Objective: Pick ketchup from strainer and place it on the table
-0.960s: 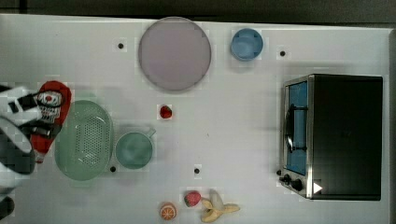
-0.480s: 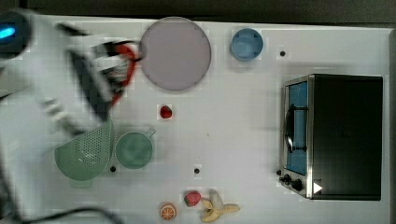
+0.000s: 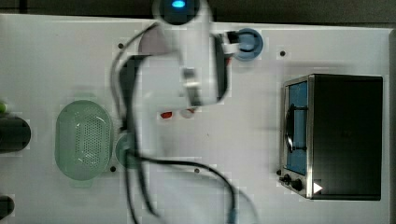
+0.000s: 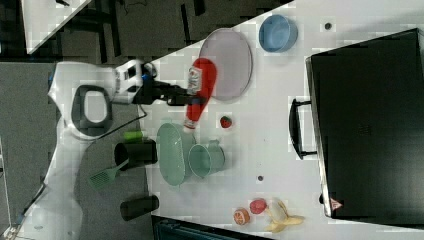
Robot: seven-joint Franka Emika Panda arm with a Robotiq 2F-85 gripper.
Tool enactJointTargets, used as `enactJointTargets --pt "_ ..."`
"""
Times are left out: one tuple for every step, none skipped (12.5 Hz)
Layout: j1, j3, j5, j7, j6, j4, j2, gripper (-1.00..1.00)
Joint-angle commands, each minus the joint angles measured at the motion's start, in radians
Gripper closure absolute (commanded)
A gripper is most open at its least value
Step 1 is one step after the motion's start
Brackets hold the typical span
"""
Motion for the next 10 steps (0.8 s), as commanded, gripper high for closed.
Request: enactJointTargets --pt "0.007 0.011 0.014 -0.145 0.002 -0.010 -0.038 -0.21" --pt "-0.003 0.008 0.014 -0.149 0.023 -0.040 -0.043 -0.21" --pt "-0.013 0.006 0.014 -0.150 0.062 -0.078 -0.050 -0.21" --pt "-0.022 0.006 0.014 -0.150 0.114 -0.120 -0.058 -0.21" --pt "-0.031 0.006 0.014 -0.150 0.168 -0.167 -0.065 -0.21" --pt "-0.040 0.006 0.016 -0.150 0.216 -0.215 -0.070 -0.21" --pt "-0.050 0.005 0.020 -0.150 0.265 -0.265 -0.072 -0.21" --pt "-0.062 0.004 0.026 -0.150 0.324 -0.317 -0.072 -0.21" --pt "-0.073 0.004 0.026 -0.150 0.396 -0.373 -0.072 -0.21" --pt "-0.084 0.003 0.026 -0.150 0.470 -0.431 -0.072 -0.21"
